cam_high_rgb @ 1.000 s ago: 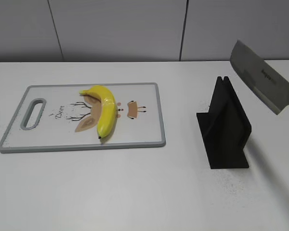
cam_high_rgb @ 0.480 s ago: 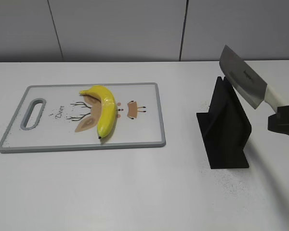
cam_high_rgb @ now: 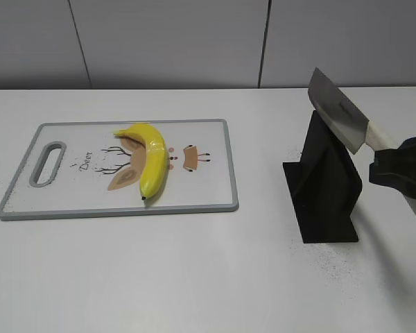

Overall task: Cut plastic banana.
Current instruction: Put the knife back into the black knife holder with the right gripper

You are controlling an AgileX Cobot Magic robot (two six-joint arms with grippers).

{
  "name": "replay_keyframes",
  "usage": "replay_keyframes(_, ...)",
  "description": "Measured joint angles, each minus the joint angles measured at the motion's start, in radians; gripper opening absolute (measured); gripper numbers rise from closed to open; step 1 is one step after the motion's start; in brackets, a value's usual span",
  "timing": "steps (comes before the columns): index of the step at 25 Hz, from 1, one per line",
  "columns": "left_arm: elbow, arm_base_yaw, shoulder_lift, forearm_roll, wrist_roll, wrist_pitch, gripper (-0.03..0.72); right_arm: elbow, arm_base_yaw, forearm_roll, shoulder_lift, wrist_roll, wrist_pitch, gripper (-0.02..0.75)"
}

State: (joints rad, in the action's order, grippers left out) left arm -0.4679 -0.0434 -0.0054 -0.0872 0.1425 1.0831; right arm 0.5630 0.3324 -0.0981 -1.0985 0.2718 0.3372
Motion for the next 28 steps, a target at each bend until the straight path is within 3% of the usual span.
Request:
replay_keyframes(17, 0.0, 0.0, 0.0, 0.0, 0.0, 0.0, 0.526, 0.0, 0.0, 0.138, -0.005, 0.068, -0.008, 0.166)
replay_keyframes(25, 0.0, 0.0, 0.0, 0.0, 0.0, 0.0, 0.526, 0.0, 0.0, 0.085, -0.029, 0.074, -0.017, 0.166)
replay_keyframes(28, 0.0, 0.0, 0.0, 0.0, 0.0, 0.0, 0.526, 0.025, 0.0, 0.077, -0.011, 0.075, 0.045, 0.166)
